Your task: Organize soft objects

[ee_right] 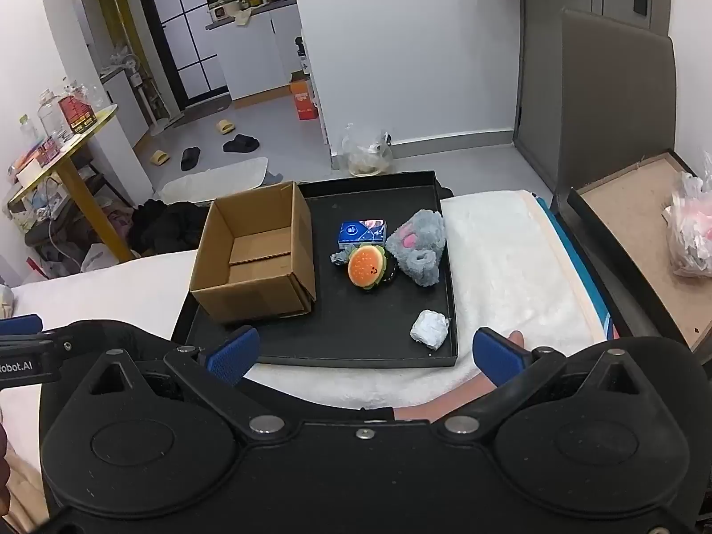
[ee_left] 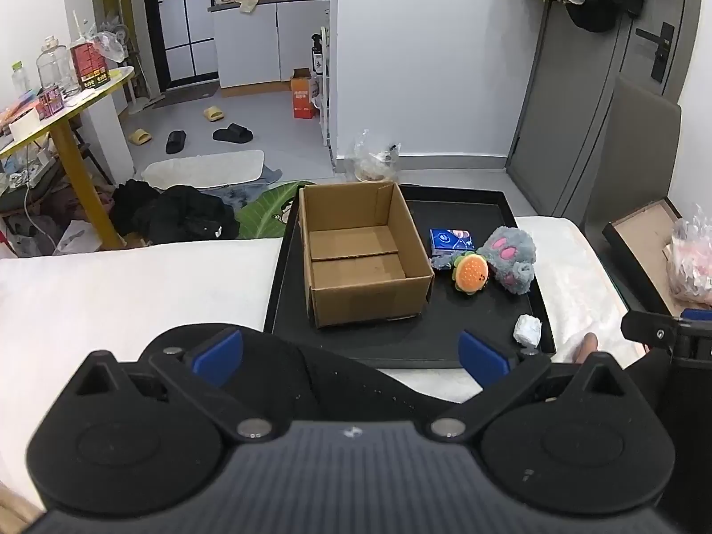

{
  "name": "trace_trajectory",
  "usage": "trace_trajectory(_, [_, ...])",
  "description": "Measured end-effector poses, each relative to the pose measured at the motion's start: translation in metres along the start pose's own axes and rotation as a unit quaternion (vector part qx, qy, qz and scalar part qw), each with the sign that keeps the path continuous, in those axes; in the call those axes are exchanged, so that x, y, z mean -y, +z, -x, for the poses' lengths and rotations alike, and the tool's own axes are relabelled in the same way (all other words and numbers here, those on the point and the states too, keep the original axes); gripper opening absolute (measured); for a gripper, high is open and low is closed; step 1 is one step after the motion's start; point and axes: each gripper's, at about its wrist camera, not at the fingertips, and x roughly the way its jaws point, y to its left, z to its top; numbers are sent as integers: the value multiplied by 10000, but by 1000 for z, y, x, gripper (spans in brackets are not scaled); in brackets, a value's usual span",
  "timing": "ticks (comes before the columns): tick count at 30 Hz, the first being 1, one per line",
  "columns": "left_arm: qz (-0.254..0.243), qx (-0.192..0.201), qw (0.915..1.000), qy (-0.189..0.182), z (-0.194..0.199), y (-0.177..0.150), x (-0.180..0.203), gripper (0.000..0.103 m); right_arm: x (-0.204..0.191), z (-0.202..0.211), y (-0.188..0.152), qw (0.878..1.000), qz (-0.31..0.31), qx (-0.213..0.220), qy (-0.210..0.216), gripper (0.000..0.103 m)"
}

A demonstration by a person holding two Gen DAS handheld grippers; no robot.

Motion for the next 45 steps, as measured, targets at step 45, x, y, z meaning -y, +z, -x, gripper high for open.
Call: trace_trajectory(45, [0, 192, 9998, -51, 7, 0, 0, 103, -7, 6, 5, 9994, 195, 293, -16, 103])
